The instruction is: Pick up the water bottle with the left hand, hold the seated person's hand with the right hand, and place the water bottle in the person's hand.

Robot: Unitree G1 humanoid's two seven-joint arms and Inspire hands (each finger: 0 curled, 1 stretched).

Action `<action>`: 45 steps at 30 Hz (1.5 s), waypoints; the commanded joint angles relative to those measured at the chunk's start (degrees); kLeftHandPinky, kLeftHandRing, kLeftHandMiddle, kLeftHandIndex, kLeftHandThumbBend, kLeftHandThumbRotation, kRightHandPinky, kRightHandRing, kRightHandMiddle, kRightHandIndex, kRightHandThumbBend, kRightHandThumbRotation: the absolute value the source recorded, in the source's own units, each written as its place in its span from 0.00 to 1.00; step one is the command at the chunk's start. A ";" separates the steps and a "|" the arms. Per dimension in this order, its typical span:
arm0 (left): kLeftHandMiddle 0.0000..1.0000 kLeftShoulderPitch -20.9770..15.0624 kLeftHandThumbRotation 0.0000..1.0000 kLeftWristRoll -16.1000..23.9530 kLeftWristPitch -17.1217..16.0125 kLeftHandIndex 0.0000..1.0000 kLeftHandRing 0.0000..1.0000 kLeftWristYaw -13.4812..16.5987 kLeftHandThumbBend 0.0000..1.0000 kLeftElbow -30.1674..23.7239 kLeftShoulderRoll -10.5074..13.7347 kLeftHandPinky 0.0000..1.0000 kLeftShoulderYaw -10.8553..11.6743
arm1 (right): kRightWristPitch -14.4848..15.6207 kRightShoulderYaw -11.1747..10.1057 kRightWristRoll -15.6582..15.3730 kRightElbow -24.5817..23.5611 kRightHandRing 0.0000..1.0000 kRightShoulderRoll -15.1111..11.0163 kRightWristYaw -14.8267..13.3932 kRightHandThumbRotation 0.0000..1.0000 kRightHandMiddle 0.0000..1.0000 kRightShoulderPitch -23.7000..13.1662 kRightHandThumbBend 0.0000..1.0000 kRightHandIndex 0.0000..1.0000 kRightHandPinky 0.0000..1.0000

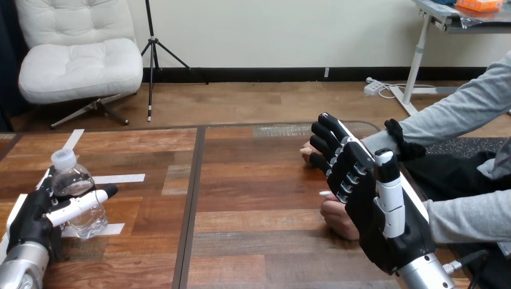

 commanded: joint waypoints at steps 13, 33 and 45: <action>1.00 -2.73 0.21 -2.24 0.97 1.00 1.00 -0.92 0.89 -1.50 0.79 1.00 0.58 | -0.30 -0.23 0.89 -3.50 1.00 -0.36 0.06 1.00 0.98 -1.49 0.82 0.96 1.00; 1.00 -2.86 0.08 -1.55 2.56 1.00 1.00 3.26 0.86 -2.96 0.40 1.00 0.62 | -0.44 -0.17 0.70 -3.40 1.00 -0.26 -0.03 1.00 0.98 -1.62 0.81 0.96 1.00; 0.87 -2.02 0.00 1.12 1.77 0.90 0.86 11.15 0.86 -5.10 -0.23 0.85 -0.61 | -0.56 -0.02 0.23 -3.73 1.00 -0.28 -0.35 1.00 0.98 -1.48 0.82 0.96 1.00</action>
